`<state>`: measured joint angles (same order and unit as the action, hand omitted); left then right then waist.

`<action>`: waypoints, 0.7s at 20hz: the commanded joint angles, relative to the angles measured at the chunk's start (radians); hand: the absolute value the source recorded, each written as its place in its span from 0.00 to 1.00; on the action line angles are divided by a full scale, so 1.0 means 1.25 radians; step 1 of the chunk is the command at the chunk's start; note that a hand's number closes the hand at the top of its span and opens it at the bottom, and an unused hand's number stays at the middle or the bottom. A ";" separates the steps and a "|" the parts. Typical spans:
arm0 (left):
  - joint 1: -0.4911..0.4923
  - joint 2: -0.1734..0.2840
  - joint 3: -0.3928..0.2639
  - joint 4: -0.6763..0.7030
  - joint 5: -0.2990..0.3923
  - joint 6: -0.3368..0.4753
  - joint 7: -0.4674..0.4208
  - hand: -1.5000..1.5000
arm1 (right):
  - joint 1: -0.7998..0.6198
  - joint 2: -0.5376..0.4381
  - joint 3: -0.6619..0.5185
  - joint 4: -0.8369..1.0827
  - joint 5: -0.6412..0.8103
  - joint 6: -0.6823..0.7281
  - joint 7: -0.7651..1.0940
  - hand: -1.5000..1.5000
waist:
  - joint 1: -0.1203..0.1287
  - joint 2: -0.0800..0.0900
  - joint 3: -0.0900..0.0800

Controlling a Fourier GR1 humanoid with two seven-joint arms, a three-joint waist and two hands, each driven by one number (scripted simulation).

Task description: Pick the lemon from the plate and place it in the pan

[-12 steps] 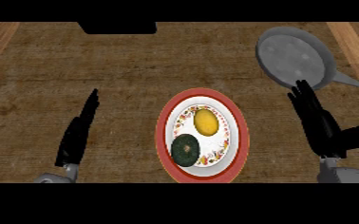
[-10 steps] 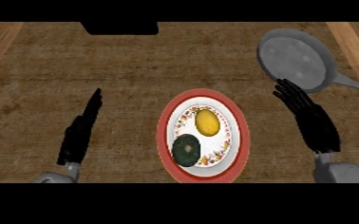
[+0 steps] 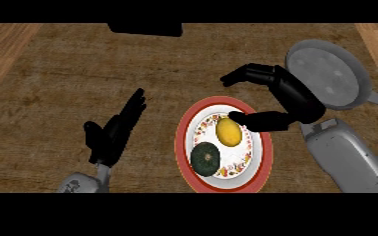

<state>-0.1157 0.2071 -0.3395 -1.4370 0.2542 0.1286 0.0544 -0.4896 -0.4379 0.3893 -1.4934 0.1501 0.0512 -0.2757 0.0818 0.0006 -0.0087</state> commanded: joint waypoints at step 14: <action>-0.007 0.003 0.046 -0.056 0.086 -0.024 0.107 0.50 | -0.301 0.030 0.450 0.054 0.561 0.292 0.355 0.00 | -0.059 -0.021 0.002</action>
<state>-0.1144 0.2159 -0.2876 -1.4819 0.3463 0.0898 0.1486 -0.7949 -0.4185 0.8413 -1.4095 0.7298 0.2726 -0.0001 0.0206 -0.0171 -0.0063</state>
